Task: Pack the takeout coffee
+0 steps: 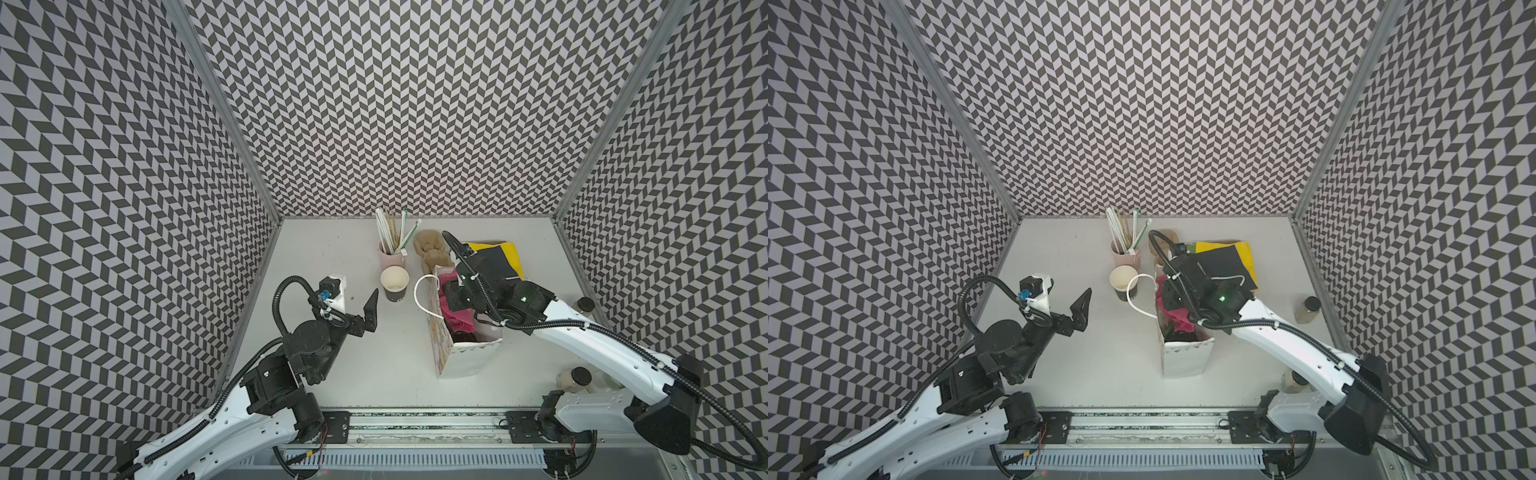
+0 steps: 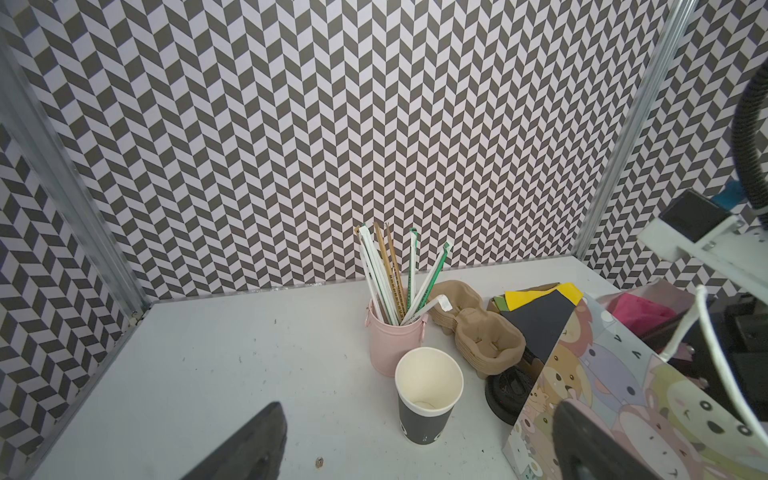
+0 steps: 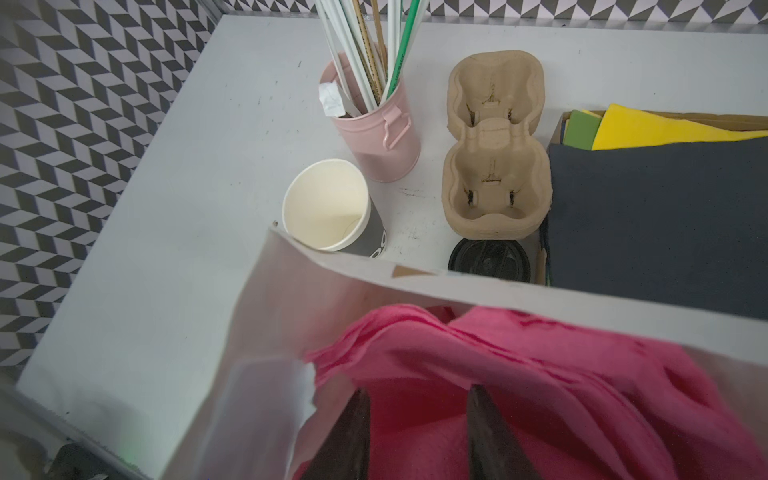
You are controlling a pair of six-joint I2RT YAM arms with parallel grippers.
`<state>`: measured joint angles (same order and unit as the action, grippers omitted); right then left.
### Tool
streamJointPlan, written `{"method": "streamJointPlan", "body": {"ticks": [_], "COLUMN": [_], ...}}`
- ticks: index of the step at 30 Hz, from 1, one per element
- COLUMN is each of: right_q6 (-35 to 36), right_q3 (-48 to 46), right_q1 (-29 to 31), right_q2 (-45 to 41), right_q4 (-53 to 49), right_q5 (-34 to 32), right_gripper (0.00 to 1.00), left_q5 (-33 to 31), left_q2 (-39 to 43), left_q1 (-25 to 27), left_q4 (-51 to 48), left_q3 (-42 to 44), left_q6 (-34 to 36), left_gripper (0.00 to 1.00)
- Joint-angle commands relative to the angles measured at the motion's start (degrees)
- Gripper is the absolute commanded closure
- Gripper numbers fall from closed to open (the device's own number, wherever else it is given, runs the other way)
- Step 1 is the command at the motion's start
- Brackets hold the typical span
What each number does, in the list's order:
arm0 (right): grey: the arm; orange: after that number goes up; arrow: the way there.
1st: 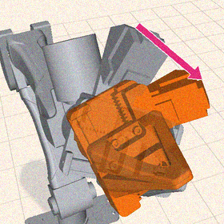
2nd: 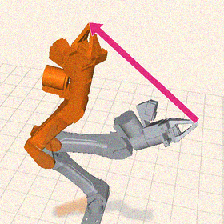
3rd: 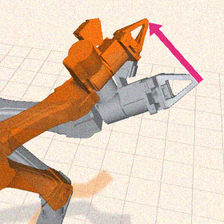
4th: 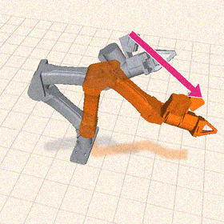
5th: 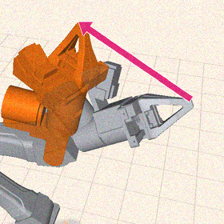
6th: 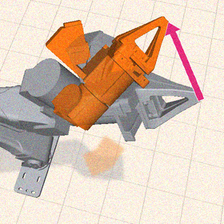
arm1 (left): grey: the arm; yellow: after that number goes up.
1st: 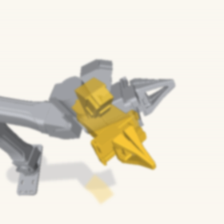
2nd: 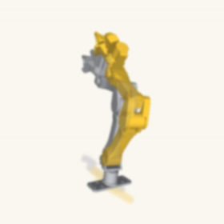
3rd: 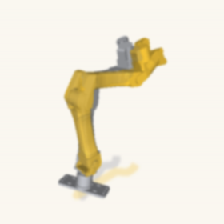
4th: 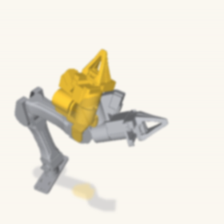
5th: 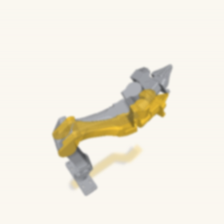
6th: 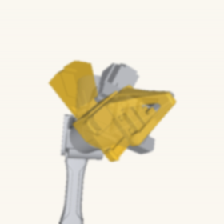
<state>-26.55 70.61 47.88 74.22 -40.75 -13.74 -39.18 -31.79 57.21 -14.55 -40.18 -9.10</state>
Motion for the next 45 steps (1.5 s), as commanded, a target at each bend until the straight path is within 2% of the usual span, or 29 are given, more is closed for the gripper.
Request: {"method": "streamJointPlan", "body": {"ticks": [1, 3, 7, 10, 13, 15, 18, 21, 25, 27, 31, 34, 38, 41, 45], "right_q6": [0.39, 1.36, 3.78, 5.16, 6.38, 7.65, 8.75, 9.55, 6.20, 4.57, 2.06, 0.56, 1.43, 7.79, 12.31], "right_q3": [6.30, 7.53, 11.04, 12.49, 14.90, 15.79, 15.55, 13.02, 8.21, 5.57, -4.16, -13.77, -25.92, -33.47, -38.42], "right_q1": [-0.03, -0.01, -0.15, -0.65, -3.87, -7.72, -15.49, -21.65, -29.30, -32.47, -37.90, -40.43, -40.92, -40.88, -40.93], "right_q2": [-4.78, -7.15, -7.54, -7.68, -8.47, -9.29, -10.52, -11.39, -11.86, -11.89, -13.53, -15.47, -18.31, -19.72, -16.48], "right_q4": [-0.46, 0.80, -1.35, -1.58, -0.87, 0.73, 3.99, 8.46, 13.23, 15.41, 24.86, 34.40, 48.32, 59.46, 65.81], "right_q5": [0.69, -0.12, -3.67, -6.24, -6.73, -4.42, -0.95, -1.77, -1.24, 0.51, -1.10, -3.66, -11.29, -13.80, -18.69], "right_gripper": [0.61, 0.56, 0.38, 0.18, 0.06, 0.00, 0.01, 0.01, 0.01, 0.01, 0.01, 0.01, 0.01, 0.01, 0.01], "left_q5": [0.43, 0.24, -0.53, -1.16, -1.85, -1.56, 0.79, 7.05, 15.56, 16.28, 18.85, 18.17, 16.15, 14.70, 14.04], "left_q2": [0.55, 0.57, 0.68, 0.09, -1.36, -2.59, -5.12, -7.26, -10.60, -12.72, -16.28, -18.28, -21.26, -23.29, -26.90], "left_q1": [-0.33, -0.29, -0.28, -0.37, -1.36, -3.09, -8.09, -15.86, -25.68, -28.45, -33.91, -37.25, -39.99, -40.28, -41.19], "left_q4": [0.94, 0.86, 0.74, 1.05, 1.44, 1.71, 1.52, 1.36, 1.58, 1.16, 0.59, 2.23, 4.37, 7.53, 10.29], "left_q3": [0.09, 0.08, -0.03, -0.11, -0.81, -1.32, -2.58, -3.74, -4.29, -4.43, -5.16, -4.63, -3.77, -2.66, -1.82], "left_q6": [-0.84, -0.88, -0.97, -0.76, -0.96, -1.68, -3.77, -7.15, -12.57, -14.81, -19.12, -21.13, -22.63, -21.55, -20.87], "left_gripper": [0.00, 0.00, 0.00, 0.00, 0.00, 0.00, 0.00, 0.00, 0.00, 0.00, 0.00, 0.00, 0.00, 0.00, 0.00]}}
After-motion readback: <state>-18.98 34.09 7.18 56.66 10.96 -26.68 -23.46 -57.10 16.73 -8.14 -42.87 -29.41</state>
